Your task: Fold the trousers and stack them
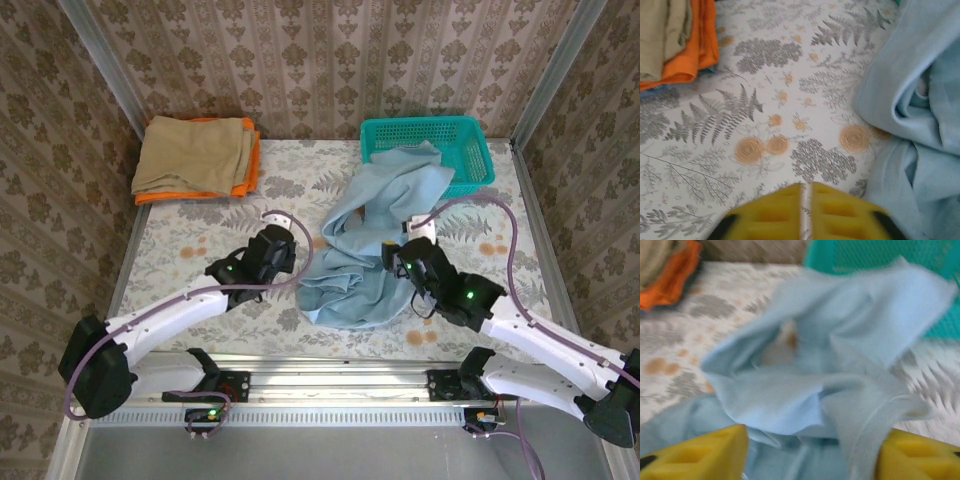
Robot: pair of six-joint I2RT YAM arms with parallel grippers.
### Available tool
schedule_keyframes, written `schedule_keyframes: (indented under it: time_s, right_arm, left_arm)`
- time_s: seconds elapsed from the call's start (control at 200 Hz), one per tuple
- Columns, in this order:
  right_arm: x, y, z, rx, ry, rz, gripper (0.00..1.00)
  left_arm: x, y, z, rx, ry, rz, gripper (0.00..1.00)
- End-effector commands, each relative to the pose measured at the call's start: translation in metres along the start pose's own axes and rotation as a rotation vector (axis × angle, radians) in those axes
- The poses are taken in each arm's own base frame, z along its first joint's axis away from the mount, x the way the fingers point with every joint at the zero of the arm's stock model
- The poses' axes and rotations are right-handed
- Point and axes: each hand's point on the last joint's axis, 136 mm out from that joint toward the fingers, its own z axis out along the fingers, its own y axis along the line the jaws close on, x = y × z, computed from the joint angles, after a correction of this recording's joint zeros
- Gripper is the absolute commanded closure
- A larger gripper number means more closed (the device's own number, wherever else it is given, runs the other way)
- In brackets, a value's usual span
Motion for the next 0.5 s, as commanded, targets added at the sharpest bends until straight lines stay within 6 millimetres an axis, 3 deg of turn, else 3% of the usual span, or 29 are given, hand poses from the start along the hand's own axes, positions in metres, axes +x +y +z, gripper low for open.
schedule_keyframes:
  time_s: [0.0, 0.055, 0.19, 0.305, 0.41, 0.495]
  right_arm:
    - [0.000, -0.047, -0.011, 0.197, -0.058, 0.102, 0.24]
    - [-0.008, -0.055, -0.010, 0.227, -0.069, 0.104, 0.20]
    - [-0.030, -0.084, 0.025, 0.256, 0.027, 0.234, 0.14]
    - [-0.059, -0.088, 0.066, 0.226, 0.090, 0.275, 0.09]
    - [-0.086, -0.067, 0.103, 0.146, 0.128, 0.280, 0.06]
    - [-0.076, -0.058, 0.147, 0.140, 0.231, 0.300, 0.06]
  left_arm:
    - [0.030, -0.013, 0.001, 0.043, 0.097, 0.003, 0.63]
    - [0.036, -0.024, 0.005, 0.062, 0.114, 0.015, 0.42]
    - [0.047, -0.055, 0.018, 0.089, 0.158, 0.065, 0.19]
    - [0.050, -0.077, 0.033, 0.103, 0.191, 0.110, 0.15]
    - [0.058, -0.086, 0.047, 0.095, 0.228, 0.130, 0.16]
    - [0.069, -0.088, 0.055, 0.086, 0.258, 0.133, 0.19]
